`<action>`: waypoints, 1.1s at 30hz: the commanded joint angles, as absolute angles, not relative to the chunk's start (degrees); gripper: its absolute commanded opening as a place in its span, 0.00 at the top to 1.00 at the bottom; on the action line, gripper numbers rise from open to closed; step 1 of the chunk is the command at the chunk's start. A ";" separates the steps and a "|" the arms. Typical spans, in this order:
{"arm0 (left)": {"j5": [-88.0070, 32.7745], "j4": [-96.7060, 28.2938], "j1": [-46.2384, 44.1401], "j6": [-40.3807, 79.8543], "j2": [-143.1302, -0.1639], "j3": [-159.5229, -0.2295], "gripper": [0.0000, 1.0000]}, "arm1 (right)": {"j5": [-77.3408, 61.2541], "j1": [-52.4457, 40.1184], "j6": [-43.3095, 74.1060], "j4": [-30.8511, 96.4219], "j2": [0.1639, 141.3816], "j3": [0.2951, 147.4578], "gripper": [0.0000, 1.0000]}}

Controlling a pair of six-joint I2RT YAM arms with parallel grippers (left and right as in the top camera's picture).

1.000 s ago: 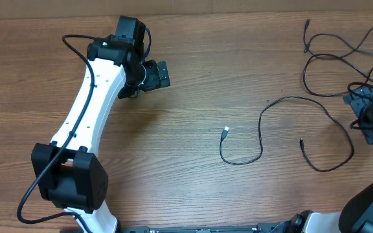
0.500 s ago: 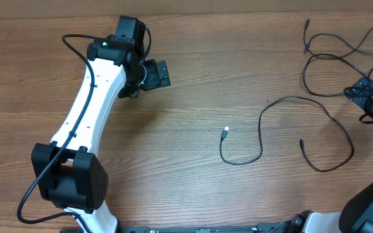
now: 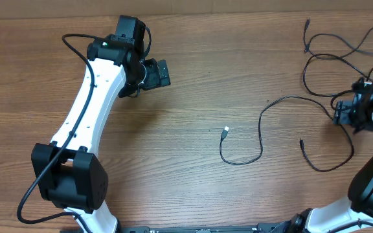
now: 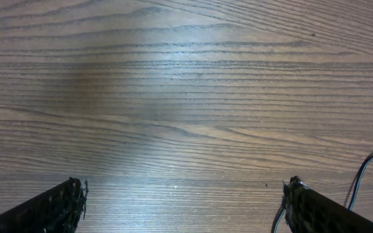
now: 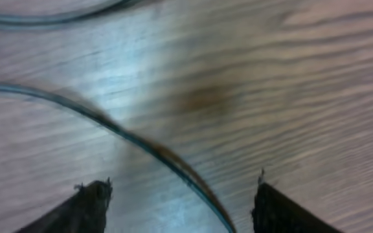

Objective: Untangle cables

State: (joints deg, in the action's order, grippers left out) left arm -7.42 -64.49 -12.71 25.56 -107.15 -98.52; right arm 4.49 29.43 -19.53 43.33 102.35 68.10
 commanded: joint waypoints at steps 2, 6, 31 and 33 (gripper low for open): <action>-6.85 -64.42 -12.78 25.28 -105.62 -99.15 0.00 | 4.43 31.05 -21.89 44.23 102.96 68.18 0.29; -6.83 -64.47 -12.78 25.28 -105.62 -99.15 0.00 | 4.49 33.41 -20.84 44.51 103.11 68.18 0.25; -6.83 -64.47 -12.78 25.28 -105.62 -99.15 0.00 | 1.85 37.32 -21.04 42.04 107.50 64.16 0.46; -6.83 -64.49 -12.78 25.28 -105.62 -99.15 0.00 | 1.87 37.32 -21.04 41.65 107.50 64.16 0.56</action>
State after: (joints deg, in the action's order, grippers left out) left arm -7.42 -64.53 -12.71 25.56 -107.15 -98.52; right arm -0.47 37.36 -21.19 42.39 107.33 64.79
